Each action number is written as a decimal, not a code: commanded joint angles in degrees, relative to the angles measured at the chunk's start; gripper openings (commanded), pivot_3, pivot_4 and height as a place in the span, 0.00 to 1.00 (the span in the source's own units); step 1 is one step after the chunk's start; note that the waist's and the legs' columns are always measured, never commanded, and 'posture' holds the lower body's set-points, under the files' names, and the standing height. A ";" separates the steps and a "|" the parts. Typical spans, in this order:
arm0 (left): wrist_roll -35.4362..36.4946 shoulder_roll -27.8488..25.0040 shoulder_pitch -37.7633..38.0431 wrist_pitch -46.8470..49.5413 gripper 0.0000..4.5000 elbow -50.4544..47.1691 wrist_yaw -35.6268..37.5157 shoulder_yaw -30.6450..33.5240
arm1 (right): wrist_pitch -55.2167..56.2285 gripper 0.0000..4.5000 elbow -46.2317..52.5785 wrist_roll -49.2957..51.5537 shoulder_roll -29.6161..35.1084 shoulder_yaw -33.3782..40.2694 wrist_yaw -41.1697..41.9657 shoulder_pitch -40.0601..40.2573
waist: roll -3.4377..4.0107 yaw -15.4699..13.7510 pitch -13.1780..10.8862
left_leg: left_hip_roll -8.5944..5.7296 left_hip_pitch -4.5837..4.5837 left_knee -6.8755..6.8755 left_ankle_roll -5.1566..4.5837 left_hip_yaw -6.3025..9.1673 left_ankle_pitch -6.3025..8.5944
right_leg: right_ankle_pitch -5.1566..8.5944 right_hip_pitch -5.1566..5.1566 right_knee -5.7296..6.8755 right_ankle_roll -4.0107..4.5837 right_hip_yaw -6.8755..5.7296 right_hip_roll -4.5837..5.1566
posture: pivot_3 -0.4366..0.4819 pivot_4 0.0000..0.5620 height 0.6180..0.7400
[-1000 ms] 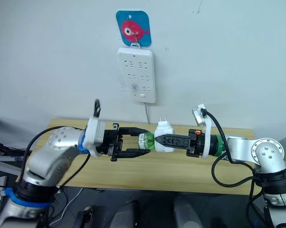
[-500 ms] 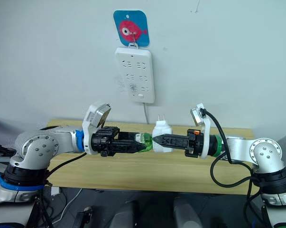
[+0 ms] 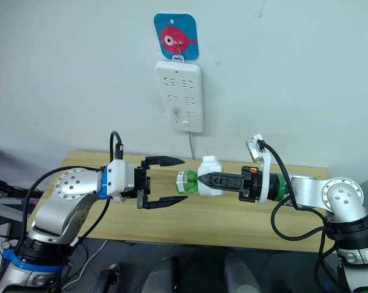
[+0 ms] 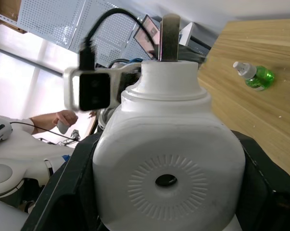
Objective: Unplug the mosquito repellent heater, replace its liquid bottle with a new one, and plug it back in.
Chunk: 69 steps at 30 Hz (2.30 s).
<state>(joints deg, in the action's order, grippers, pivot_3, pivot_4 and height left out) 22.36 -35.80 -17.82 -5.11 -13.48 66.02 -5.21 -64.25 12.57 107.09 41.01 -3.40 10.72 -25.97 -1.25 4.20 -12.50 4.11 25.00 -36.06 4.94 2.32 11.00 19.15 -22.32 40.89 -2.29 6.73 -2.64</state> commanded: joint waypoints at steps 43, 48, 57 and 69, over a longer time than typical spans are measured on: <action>41.18 -21.12 -9.80 71.87 0.50 2.71 -0.48 9.65 | -0.36 0.68 1.20 -9.06 4.84 2.27 3.81 1.70 | 0.04 0.57 -0.13 | 0.13 0.03 0.07 0.00 0.60 0.00 | 0.13 0.02 0.10 0.05 -0.70 -0.08 | 0.40 0.35 0.71; 30.19 -16.17 -1.59 57.78 0.50 -2.87 -4.73 10.24 | 4.45 0.68 -1.50 -40.58 8.09 -6.86 1.02 2.33 | 0.02 0.39 -0.13 | 0.14 0.02 0.07 0.01 0.59 0.00 | 0.14 0.02 0.07 0.07 -0.71 -0.06 | 0.40 0.35 0.71; 17.67 -14.44 7.99 44.89 0.50 -9.16 -3.09 3.62 | 6.27 0.68 -19.58 -69.61 2.42 -14.21 3.93 -4.04 | 0.07 0.51 -0.25 | 0.13 0.00 0.06 0.01 0.42 0.00 | 0.15 -0.02 0.12 0.13 -0.53 -0.06 | 0.41 0.35 0.71; 13.83 -11.66 8.57 40.89 0.50 -8.36 -3.08 1.72 | 5.24 0.75 -27.91 -84.83 -0.39 -14.26 11.16 -5.07 | 0.08 0.30 -0.26 | 0.09 0.00 0.07 0.01 0.43 0.00 | 0.12 0.00 0.11 0.20 -0.54 -0.05 | 0.41 0.33 0.71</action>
<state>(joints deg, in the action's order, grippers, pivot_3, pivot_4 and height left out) 36.48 -47.76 -9.39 36.95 -20.81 62.17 -3.50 -58.43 -16.14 23.35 40.81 -19.46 21.29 -30.83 -1.17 4.51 -12.76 4.20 25.00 -36.00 4.95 2.75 11.00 19.27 -22.32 41.01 -2.10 6.19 -2.68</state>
